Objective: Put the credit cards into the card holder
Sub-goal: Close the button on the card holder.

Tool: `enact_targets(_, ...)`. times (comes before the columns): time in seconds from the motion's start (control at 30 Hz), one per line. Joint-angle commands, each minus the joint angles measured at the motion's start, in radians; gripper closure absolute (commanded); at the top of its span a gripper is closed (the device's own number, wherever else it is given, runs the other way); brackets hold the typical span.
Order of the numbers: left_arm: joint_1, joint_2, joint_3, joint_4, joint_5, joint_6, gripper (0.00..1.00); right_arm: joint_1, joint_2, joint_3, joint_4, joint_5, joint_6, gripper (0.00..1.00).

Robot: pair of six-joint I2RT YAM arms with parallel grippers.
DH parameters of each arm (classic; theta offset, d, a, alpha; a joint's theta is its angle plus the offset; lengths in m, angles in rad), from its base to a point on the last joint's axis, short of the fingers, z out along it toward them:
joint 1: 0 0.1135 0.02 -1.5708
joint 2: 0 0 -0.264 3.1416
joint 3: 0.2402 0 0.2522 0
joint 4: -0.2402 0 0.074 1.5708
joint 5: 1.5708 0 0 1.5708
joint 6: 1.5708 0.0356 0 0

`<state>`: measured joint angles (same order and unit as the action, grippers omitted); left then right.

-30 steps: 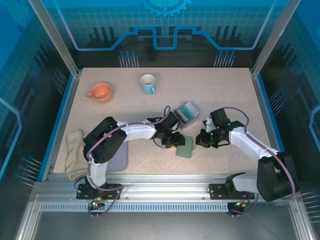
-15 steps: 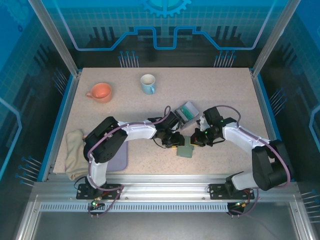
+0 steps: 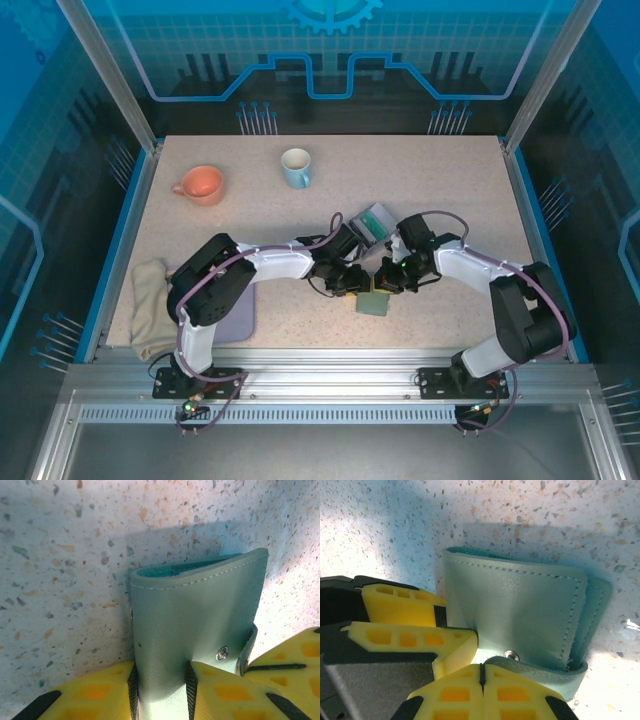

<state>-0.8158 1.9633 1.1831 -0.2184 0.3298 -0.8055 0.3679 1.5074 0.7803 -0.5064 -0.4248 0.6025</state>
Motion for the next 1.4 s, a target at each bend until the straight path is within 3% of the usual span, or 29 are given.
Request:
enact_targets(0.0,-0.011,0.017,0.001,-0.007,0.015,0.004,0.69,0.016,0.021,0.027,-0.001,0.013,0.006,1.0)
enact_targets(0.5,-0.011,0.019,0.0,-0.002,0.018,0.005,0.69,0.014,0.086,0.007,0.022,0.046,0.003,1.0)
enact_targets(0.83,-0.011,0.017,-0.01,0.008,0.017,-0.001,0.7,0.004,0.097,-0.13,0.064,0.106,0.032,1.0)
enact_targets(1.03,-0.011,-0.005,-0.017,0.018,0.009,0.003,0.7,-0.01,0.056,-0.138,0.086,0.066,0.037,1.0)
enact_targets(1.13,-0.012,-0.058,-0.034,0.032,-0.019,0.008,0.68,-0.017,-0.063,-0.058,0.032,0.056,0.014,0.86)
enact_targets(1.23,-0.012,-0.166,-0.071,0.04,-0.099,0.018,0.62,-0.06,-0.215,0.027,-0.047,0.142,-0.037,0.55)
enact_targets(1.3,-0.011,-0.247,-0.094,0.025,-0.182,0.035,0.55,-0.1,-0.306,0.077,-0.088,0.267,-0.08,0.35)
enact_targets(1.37,-0.008,-0.335,-0.114,-0.024,-0.315,0.064,0.51,-0.142,-0.368,0.133,-0.119,0.492,-0.132,0.14)
